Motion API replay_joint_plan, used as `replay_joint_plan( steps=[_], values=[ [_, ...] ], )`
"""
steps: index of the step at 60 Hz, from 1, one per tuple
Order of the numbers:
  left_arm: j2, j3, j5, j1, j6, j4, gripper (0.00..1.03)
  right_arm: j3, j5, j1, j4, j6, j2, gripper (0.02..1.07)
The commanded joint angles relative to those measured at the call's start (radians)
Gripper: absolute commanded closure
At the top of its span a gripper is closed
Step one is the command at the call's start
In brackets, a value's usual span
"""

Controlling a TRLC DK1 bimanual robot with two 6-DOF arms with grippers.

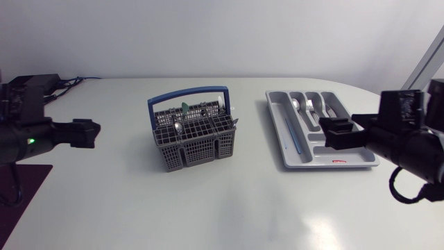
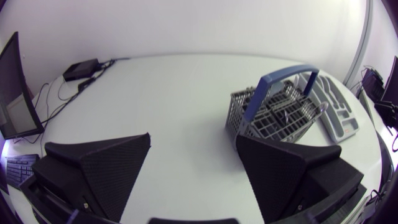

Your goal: Unload the cutlery basket into the drawer organizer.

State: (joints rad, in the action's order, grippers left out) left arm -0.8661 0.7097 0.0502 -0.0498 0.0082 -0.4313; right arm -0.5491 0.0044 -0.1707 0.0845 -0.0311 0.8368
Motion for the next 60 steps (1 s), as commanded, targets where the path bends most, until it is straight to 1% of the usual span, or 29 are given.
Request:
replay_joint_plan(
  steps=[1,5,7,10,12,15,17,19,22,23,27,31,33,34,36,39,40,42,49,56,60],
  values=[
    [-0.129,0.074,-0.009,-0.013,0.045,-0.043,0.07,-0.071,0.009,-0.029,0.046,-0.036,0.116,0.07],
    [-0.221,0.112,-0.053,-0.009,0.042,-0.063,0.08,-0.129,0.006,-0.046,0.093,-0.033,0.197,0.07],
    [-0.251,0.122,-0.066,-0.007,0.039,-0.055,0.12,-0.16,-0.011,-0.046,0.12,-0.033,0.237,0.07],
    [-0.3,0.137,-0.073,-0.01,0.036,-0.046,0.14,-0.218,-0.078,-0.046,0.192,-0.033,0.303,0.07],
    [-0.324,0.146,-0.075,-0.01,0.035,-0.034,0.16,-0.247,-0.118,-0.043,0.216,-0.024,0.338,0.07],
    [-0.355,0.157,-0.092,-0.012,0.035,-0.021,0.23,-0.265,-0.165,-0.032,0.208,-0.027,0.377,0.08],
    [-0.376,0.165,-0.107,-0.01,0.027,-0.009,0.28,-0.27,-0.208,-0.023,0.19,-0.032,0.398,0.12],
    [-0.393,0.171,-0.122,-0.009,0.026,-0.001,0.32,-0.265,-0.251,-0.015,0.164,-0.032,0.413,0.15],
    [-0.424,0.178,-0.136,-0.01,0.024,0.008,0.41,-0.244,-0.313,-0.003,0.092,-0.023,0.43,0.19],
    [-0.429,0.178,-0.141,-0.01,0.024,0.012,0.43,-0.241,-0.317,-0.003,0.075,-0.023,0.435,0.23],
    [-0.458,0.18,-0.173,-0.009,0.016,0.035,0.55,-0.25,-0.322,-0.006,0.017,-0.038,0.475,0.47],
    [-0.484,0.18,-0.207,-0.002,0.006,0.059,0.7,-0.281,-0.348,-0.007,-0.023,-0.058,0.535,0.78],
    [-0.499,0.178,-0.222,-0.004,0.003,0.072,0.72,-0.295,-0.357,-0.007,-0.045,-0.069,0.564,0.88],
    [-0.505,0.178,-0.225,-0.004,0.001,0.077,0.72,-0.305,-0.362,-0.007,-0.048,-0.07,0.582,0.91],
    [-0.524,0.178,-0.234,-0.009,-0.002,0.088,0.76,-0.324,-0.363,-0.009,-0.048,-0.075,0.614,0.93],
    [-0.548,0.178,-0.245,-0.012,-0.005,0.101,0.76,-0.357,-0.368,-0.013,-0.04,-0.095,0.67,0.97],
    [-0.557,0.18,-0.251,-0.012,-0.007,0.106,0.79,-0.373,-0.369,-0.016,-0.034,-0.099,0.693,0.98],
    [-0.57,0.18,-0.262,-0.013,-0.011,0.12,0.8,-0.396,-0.371,-0.027,-0.026,-0.101,0.726,1.01],
    [-0.613,0.185,-0.279,-0.016,-0.014,0.154,0.83,-0.471,-0.371,-0.064,-0.023,-0.107,0.828,1.01],
    [-0.64,0.186,-0.286,-0.025,-0.011,0.177,0.84,-0.543,-0.374,-0.112,0.001,-0.113,0.918,1.01],
    [-0.642,0.18,-0.322,-0.024,-0.01,0.198,0.85,-0.577,-0.376,-0.136,0.001,-0.135,0.956,1.01]
  ],
)
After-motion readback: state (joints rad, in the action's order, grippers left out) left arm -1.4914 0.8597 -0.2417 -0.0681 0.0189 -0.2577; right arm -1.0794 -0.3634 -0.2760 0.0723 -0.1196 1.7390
